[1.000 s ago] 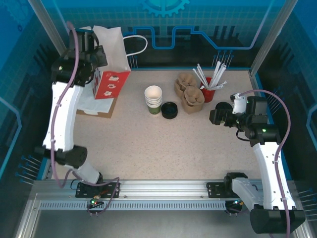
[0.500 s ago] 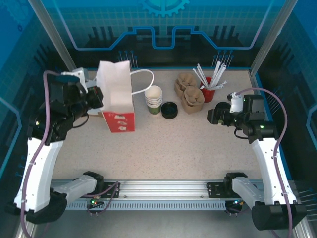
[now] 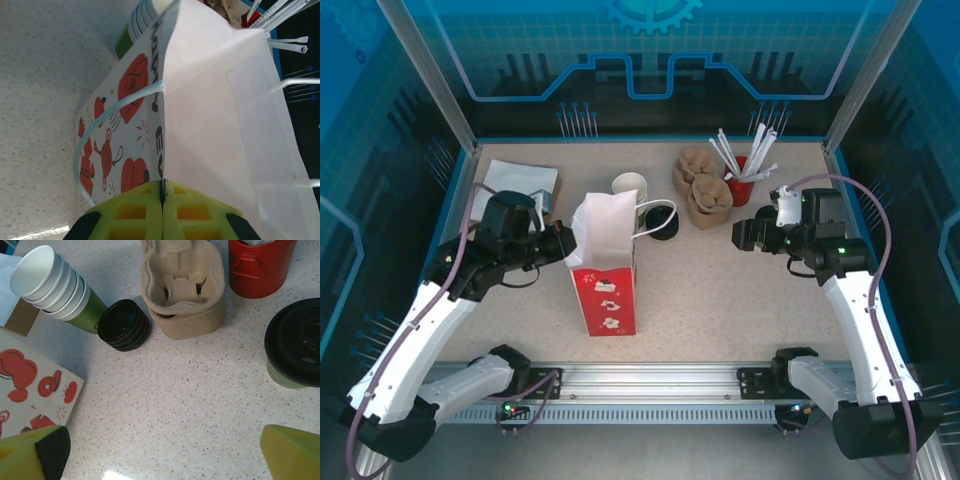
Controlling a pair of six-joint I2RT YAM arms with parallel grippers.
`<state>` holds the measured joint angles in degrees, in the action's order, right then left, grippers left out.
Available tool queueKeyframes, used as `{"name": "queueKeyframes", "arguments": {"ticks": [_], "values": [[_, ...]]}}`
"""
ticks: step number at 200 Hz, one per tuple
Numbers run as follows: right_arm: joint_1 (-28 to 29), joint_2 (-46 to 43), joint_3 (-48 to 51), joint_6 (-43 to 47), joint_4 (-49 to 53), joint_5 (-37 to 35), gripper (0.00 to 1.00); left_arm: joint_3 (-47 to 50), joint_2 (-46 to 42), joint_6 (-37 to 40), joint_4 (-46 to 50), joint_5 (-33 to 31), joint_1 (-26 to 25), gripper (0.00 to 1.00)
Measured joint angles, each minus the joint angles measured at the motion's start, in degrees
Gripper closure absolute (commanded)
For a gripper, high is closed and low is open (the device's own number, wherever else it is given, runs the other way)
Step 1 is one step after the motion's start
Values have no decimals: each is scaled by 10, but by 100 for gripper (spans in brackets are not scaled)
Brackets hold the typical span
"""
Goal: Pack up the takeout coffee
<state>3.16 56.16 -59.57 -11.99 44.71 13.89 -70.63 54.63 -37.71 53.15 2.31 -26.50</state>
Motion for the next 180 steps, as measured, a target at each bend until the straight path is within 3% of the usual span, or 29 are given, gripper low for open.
{"name": "queueKeyframes", "arguments": {"ticks": [46,88,106,166,180], "values": [[24,29,0,7,-4,-15,1,23,1,-21,-59,-1,-26,100],[68,90,-16,28,-7,-41,8,64,1,-40,-98,-3,-37,100],[83,118,-33,41,-9,-50,12,83,1,-45,-111,-5,-38,95],[108,193,-72,77,-28,-66,16,101,2,-61,-135,-5,-50,60],[114,210,-84,86,-29,-73,17,101,2,-59,-135,-6,-52,45]]}}
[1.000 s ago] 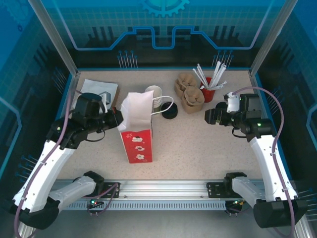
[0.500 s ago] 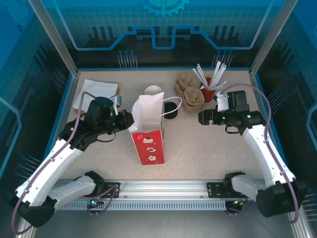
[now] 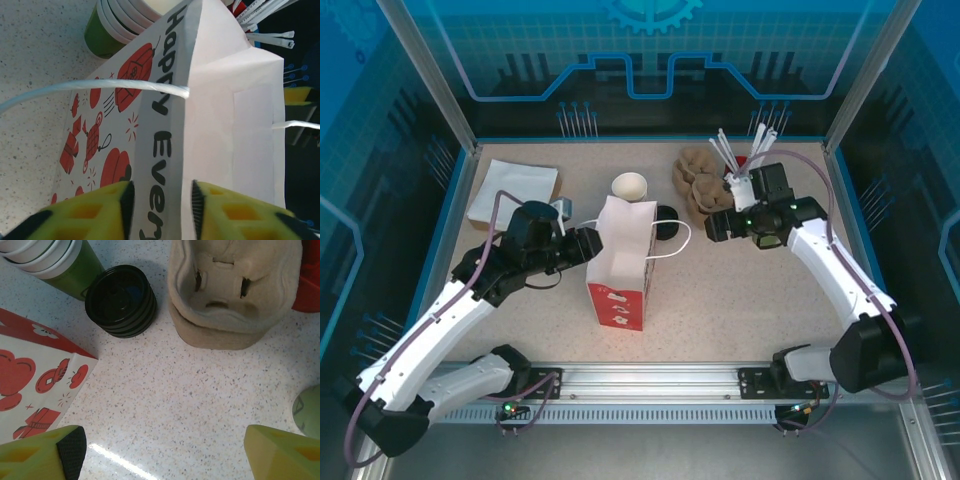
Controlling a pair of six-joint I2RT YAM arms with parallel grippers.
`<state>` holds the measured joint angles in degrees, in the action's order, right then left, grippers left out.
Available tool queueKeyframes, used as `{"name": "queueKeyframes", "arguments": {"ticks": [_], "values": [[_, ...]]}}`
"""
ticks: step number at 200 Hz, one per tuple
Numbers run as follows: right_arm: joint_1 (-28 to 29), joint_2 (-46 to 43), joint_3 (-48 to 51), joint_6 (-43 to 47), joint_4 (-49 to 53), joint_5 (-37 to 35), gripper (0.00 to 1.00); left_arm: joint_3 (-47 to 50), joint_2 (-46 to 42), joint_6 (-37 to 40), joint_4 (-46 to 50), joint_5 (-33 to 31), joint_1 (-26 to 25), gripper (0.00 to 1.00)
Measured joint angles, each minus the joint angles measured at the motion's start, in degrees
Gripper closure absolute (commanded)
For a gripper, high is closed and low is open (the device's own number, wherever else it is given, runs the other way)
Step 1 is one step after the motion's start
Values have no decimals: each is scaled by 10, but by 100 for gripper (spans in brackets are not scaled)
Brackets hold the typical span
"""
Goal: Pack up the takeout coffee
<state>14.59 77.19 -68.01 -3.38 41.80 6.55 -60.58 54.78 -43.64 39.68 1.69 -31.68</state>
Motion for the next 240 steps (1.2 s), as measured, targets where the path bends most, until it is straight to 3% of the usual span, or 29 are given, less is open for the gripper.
{"name": "queueKeyframes", "arguments": {"ticks": [44,57,155,240], "values": [[13,61,-49,24,-3,-18,23,-26,-7,9,27,-28,0,18],[19,83,-66,32,-3,-26,25,-40,-17,15,35,-41,0,14],[50,252,-185,104,-4,-107,42,-80,-61,33,52,-105,0,8],[68,308,-219,152,-3,-160,67,-80,-61,33,65,-120,0,7]]}}
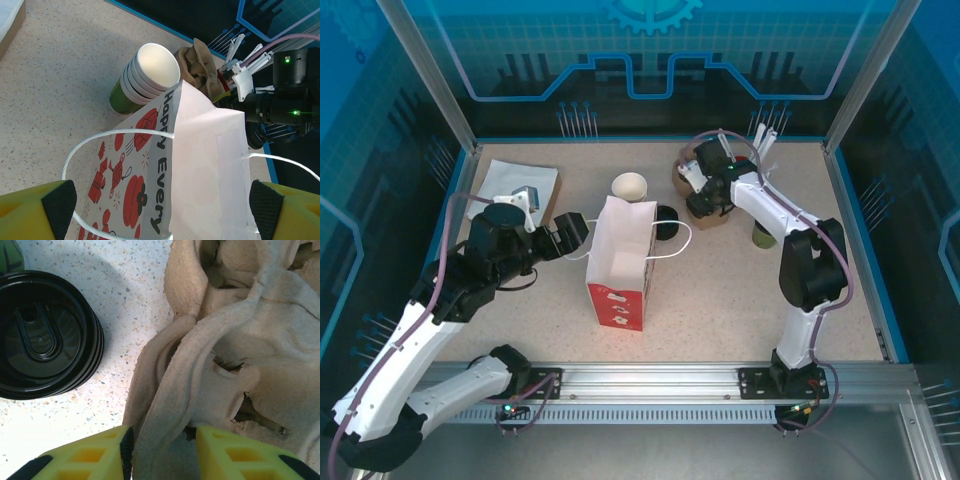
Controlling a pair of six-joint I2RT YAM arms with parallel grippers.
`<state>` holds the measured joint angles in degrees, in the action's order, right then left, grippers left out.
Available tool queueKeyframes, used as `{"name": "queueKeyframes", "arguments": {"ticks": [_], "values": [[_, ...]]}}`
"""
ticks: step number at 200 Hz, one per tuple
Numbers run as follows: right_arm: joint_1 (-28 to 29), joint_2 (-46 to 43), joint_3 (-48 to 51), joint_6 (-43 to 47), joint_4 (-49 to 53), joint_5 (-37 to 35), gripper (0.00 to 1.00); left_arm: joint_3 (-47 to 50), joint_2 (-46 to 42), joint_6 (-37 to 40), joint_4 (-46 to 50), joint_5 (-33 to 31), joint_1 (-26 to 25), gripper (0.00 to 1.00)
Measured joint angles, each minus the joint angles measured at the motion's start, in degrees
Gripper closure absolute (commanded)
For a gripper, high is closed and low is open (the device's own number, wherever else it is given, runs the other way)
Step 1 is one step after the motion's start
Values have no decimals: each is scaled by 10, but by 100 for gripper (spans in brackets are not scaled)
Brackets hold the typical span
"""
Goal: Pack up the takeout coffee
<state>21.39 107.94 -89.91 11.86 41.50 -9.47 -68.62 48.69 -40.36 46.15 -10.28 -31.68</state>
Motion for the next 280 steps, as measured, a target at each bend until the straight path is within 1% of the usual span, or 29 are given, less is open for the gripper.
{"name": "queueKeyframes", "arguments": {"ticks": [44,76,129,180,219,248,280], "values": [[1,2,-1,11,2,-11,82,0,0,0,1,-5,0,7],[1,-3,-1,17,4,-26,88,0,0,0,1,-5,0,7],[1,-38,-1,20,11,-25,92,0,0,0,1,-5,0,7],[1,-92,0,19,12,-25,93,-8,12,0,-1,-4,0,8],[2,-162,16,1,12,-19,93,-38,35,0,-28,17,0,13],[3,-243,49,-26,6,2,93,-73,70,0,-67,49,0,17],[4,-340,95,-66,-18,38,92,-116,129,0,-116,87,-9,19]]}}
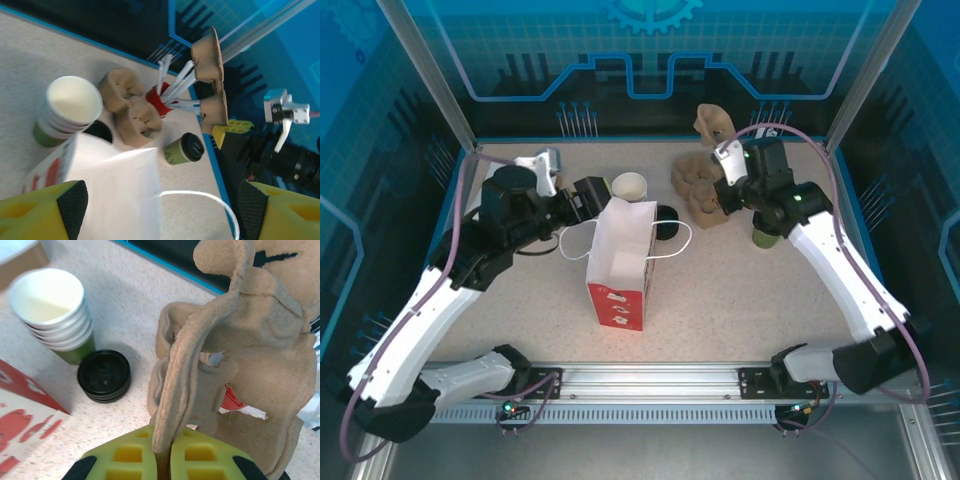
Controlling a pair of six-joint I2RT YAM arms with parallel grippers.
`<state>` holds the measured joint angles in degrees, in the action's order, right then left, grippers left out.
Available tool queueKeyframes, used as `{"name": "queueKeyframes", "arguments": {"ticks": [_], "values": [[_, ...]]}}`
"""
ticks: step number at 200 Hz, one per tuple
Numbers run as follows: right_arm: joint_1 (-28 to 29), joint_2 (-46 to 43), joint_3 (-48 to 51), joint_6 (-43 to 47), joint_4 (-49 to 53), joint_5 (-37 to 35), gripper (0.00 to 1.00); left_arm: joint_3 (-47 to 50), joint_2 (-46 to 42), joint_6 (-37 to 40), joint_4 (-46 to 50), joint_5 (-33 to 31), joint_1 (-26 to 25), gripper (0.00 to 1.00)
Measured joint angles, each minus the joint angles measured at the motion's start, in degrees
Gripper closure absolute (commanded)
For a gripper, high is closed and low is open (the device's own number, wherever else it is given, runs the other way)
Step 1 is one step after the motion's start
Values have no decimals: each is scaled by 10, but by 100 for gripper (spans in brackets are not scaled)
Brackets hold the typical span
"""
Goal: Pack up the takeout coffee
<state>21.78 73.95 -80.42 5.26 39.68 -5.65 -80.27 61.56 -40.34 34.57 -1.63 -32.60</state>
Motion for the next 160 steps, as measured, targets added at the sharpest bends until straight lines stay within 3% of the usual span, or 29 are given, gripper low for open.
{"name": "queueKeyframes", "arguments": {"ticks": [65,160], "values": [[0,-110,56,-62,-44,67,92,-115,131,15,-67,46,-61,22],[0,-108,71,-76,-60,105,92,-180,239,19,-96,79,-106,27]]}}
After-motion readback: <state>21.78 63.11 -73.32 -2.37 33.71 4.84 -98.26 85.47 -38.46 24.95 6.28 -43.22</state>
